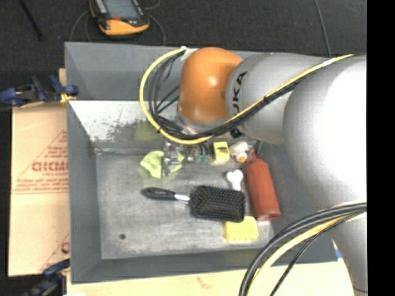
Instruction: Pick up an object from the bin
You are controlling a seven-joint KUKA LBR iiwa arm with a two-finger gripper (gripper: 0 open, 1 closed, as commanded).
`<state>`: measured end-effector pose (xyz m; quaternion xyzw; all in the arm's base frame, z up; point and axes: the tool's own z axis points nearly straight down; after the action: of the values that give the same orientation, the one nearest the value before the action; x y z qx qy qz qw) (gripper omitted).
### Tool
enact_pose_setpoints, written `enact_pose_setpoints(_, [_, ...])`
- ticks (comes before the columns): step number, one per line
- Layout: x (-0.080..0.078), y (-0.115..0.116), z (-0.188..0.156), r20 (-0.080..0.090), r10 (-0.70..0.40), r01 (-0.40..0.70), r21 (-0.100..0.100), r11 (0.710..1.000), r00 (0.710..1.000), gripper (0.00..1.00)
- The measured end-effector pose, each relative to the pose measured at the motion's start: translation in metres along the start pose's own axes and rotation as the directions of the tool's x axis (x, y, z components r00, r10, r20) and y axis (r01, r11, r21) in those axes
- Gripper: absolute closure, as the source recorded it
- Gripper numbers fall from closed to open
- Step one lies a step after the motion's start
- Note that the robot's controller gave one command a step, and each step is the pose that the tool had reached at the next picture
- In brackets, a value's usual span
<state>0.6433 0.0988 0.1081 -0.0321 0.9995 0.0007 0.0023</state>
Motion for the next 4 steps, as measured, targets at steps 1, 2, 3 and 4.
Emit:
enact_pose_setpoints(1, [0.0, 0.0, 0.0, 0.0, 0.0, 0.0, 0.0, 1.0, 1.0, 1.0])
enact_pose_setpoints(2, [0.006, -0.001, -0.005, -0.002, 0.0, 0.0, 0.0, 1.0, 1.0, 1.0])
enact_pose_setpoints(3, [0.0, 0.008, -0.013, 0.0, -0.019, 0.019, 0.001, 1.0, 1.0, 1.0])
enact_pose_setpoints(4, [0.002, 0.009, -0.02, -0.005, -0.024, 0.024, 0.001, 1.0, 1.0, 1.0])
